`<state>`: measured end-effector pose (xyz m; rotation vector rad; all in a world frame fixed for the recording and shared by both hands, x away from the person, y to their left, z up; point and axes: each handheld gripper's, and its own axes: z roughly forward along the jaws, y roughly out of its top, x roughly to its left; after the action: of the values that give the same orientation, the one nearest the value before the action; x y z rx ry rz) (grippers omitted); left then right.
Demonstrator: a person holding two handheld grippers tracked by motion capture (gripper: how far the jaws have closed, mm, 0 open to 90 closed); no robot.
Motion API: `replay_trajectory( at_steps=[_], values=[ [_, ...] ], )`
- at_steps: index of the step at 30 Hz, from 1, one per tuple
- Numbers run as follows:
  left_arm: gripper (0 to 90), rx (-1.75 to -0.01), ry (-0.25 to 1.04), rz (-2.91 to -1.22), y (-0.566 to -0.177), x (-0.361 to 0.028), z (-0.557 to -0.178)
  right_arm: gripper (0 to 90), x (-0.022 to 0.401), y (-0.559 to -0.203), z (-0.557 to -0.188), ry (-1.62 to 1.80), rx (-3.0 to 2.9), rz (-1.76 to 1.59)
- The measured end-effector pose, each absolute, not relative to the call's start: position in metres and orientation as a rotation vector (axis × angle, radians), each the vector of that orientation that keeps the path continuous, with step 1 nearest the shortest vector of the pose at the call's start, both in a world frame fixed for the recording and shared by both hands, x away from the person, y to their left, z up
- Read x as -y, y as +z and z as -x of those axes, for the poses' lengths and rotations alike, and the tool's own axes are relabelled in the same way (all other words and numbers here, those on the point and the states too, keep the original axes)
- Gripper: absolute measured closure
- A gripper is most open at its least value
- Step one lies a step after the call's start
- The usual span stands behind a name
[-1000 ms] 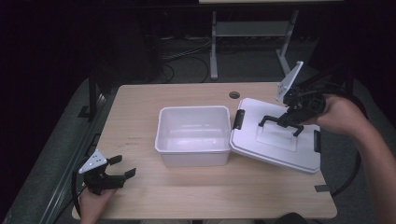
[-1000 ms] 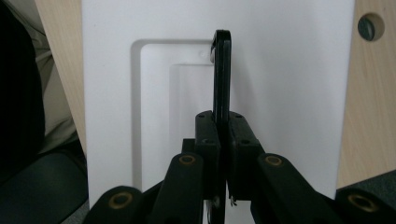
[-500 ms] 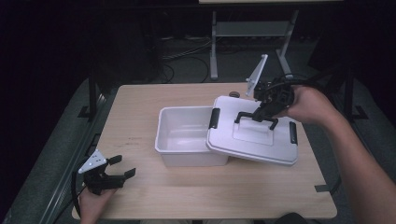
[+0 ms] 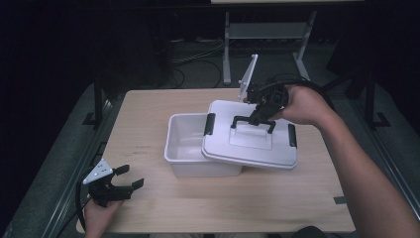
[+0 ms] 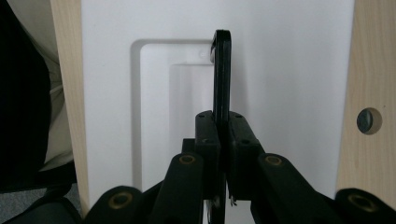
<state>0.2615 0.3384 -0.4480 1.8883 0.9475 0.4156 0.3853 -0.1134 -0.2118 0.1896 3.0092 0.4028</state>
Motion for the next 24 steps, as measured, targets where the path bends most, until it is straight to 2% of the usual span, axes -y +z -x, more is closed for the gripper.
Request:
replay_trajectory(
  at_steps=[24],
  values=[
    [15.5,-0.951,0.411,-1.892,-0.449,-0.338,-0.262,84.6,0.057,-0.218,-0.402,0.417,-3.042,-0.092]
  ],
)
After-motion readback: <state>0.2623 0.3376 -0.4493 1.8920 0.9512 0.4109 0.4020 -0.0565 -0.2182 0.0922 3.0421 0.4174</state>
